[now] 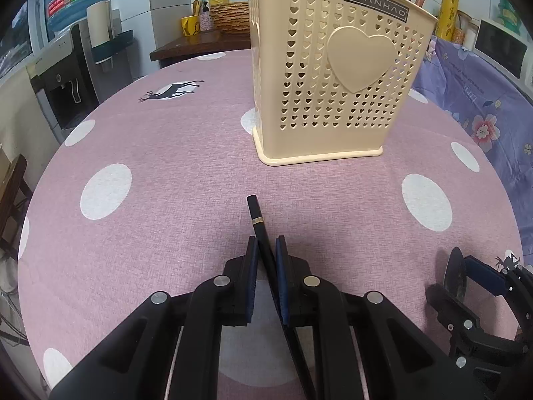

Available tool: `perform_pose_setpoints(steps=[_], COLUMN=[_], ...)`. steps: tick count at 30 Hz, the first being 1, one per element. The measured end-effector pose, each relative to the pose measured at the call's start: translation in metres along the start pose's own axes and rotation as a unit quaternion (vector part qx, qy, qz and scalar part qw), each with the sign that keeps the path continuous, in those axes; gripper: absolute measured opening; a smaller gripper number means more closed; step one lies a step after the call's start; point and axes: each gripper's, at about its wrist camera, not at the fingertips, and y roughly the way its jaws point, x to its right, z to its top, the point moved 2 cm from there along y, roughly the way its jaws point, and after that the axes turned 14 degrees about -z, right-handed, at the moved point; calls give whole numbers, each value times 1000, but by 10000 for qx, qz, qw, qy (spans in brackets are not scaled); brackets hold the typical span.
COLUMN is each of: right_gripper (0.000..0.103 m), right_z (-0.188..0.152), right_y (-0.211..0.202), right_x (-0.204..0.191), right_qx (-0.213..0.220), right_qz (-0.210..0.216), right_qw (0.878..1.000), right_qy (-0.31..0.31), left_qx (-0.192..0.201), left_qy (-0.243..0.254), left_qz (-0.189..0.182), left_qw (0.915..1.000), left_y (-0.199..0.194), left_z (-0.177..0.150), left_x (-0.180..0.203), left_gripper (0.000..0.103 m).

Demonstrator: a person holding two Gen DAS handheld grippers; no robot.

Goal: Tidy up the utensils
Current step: 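Close left tool on black chopstick while right tool grips the metal spoon, then lift black chopstick into basket with left tool while right tool drops the spoon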

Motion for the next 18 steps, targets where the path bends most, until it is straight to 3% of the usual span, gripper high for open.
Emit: perform_pose_setpoints(steps=[4, 9, 18], right_gripper=[38, 38, 38], right_z=[2, 3, 9], right_y=[-1, 0, -20], right_x=[-3, -2, 14], right_qx=[13, 12, 257], right_qz=[15, 72, 541], right_qw=[10000, 10000, 9976], right_qy=[-58, -16, 348], left_qx=[21, 49, 161], left_qy=[-4, 37, -74], left_qz=[-10, 20, -113], left_qw=[10000, 10000, 9998], left_y=[0, 0, -7], left_z=[0, 0, 3], left_x=[-1, 0, -5], left_gripper=[11, 11, 9])
